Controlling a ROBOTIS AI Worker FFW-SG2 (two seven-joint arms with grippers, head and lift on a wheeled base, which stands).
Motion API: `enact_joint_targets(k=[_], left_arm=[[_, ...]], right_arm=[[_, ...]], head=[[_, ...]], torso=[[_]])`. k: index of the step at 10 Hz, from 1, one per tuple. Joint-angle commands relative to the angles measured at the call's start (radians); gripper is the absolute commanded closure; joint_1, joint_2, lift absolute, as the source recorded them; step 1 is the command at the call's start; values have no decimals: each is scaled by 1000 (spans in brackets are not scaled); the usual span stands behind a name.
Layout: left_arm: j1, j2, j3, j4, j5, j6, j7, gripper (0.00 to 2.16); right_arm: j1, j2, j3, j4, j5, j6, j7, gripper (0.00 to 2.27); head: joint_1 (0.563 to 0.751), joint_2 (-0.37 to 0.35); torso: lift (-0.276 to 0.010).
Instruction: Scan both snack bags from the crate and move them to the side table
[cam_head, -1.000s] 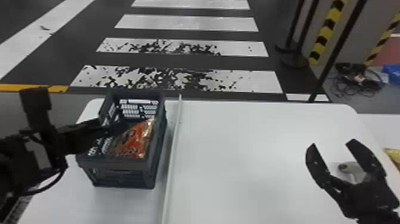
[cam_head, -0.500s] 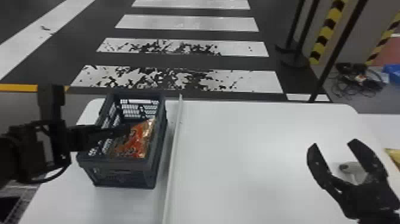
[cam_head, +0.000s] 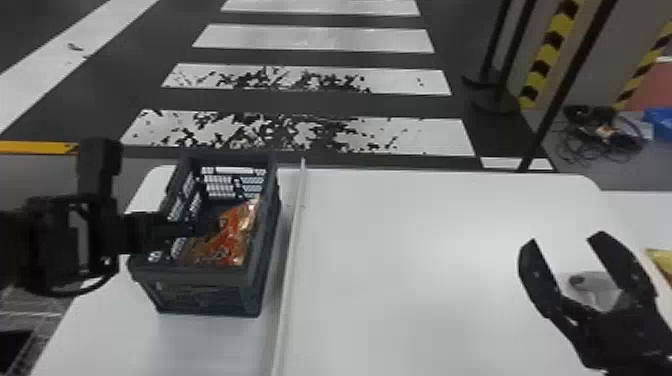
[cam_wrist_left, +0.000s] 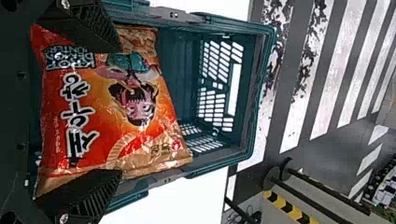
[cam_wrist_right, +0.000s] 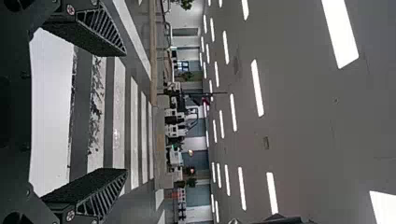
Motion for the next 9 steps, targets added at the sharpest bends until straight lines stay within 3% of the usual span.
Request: enact_joint_targets(k=[1,2,4,7,9], left_arm=[[-53,12,-24,51,0,0,1,76],[-103,20,-57,97,-6,12,3,76],[-183,13,-99,163,-15,12,4,76],[-235,-17,-122,198,-23,22,8,87],[-234,-42,-131,208,-35,49,31,80]], right_arm=[[5,2,4,0,0,0,0,110],[11,2,4,-8,0,-6,2,110],[18,2,1,-19,0,-9,2,110],[17,2,-2,-19,0,-9,2,110],[14,0,-1,-20,0,-6,2,110]], head=[[695,13],[695,19],[695,16],[695,-2],[695,-18]], torso=[[-95],[-95],[-95],[-95],[-95]])
